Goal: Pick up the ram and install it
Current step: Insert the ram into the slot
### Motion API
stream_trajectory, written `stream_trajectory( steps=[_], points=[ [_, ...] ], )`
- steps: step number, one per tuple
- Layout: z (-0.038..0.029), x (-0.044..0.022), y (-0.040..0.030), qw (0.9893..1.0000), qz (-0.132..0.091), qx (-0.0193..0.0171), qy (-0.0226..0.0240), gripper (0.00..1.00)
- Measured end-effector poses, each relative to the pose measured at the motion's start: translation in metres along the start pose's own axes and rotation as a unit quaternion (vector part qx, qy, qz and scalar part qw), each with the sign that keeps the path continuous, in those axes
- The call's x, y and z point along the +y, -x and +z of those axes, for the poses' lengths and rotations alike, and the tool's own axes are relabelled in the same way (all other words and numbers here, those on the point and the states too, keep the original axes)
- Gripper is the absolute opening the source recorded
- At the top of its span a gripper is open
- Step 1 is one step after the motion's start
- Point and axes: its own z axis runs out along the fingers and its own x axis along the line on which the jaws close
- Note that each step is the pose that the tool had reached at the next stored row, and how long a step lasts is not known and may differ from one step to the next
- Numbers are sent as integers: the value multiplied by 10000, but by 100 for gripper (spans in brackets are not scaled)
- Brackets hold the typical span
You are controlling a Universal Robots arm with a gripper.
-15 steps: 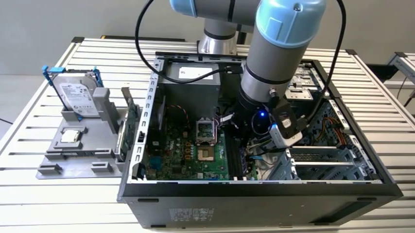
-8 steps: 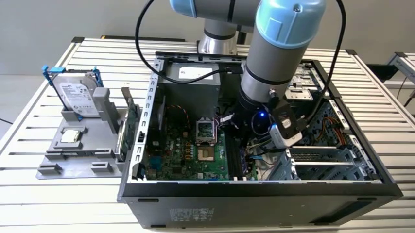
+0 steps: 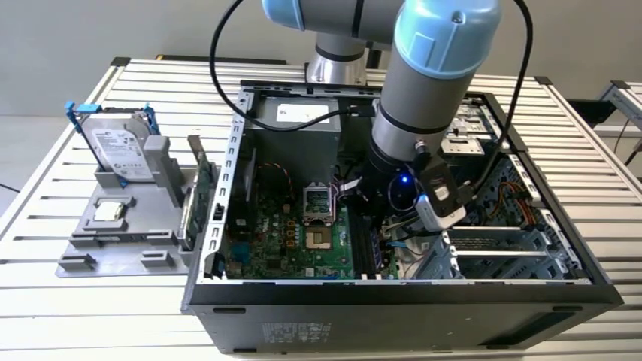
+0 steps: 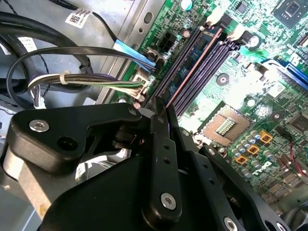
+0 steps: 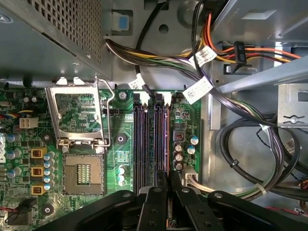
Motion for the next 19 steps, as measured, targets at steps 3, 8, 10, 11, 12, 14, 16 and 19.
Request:
stream_trajectory(
  steps=[3,8,10,11,12,14,16,19],
  points=[
    [3,0,0,10000,3,0,1,0],
    [4,0,0,10000,23,-1,1,0],
    [4,1,2,10000,32,-1,1,0],
    [4,1,3,10000,38,-1,1,0],
    [4,2,4,10000,45,-1,0,0],
    [3,3,5,10000,55,-1,0,0],
    [4,4,5,10000,59,-2,0,0],
    [11,5,5,10000,63,-2,1,0]
  ],
)
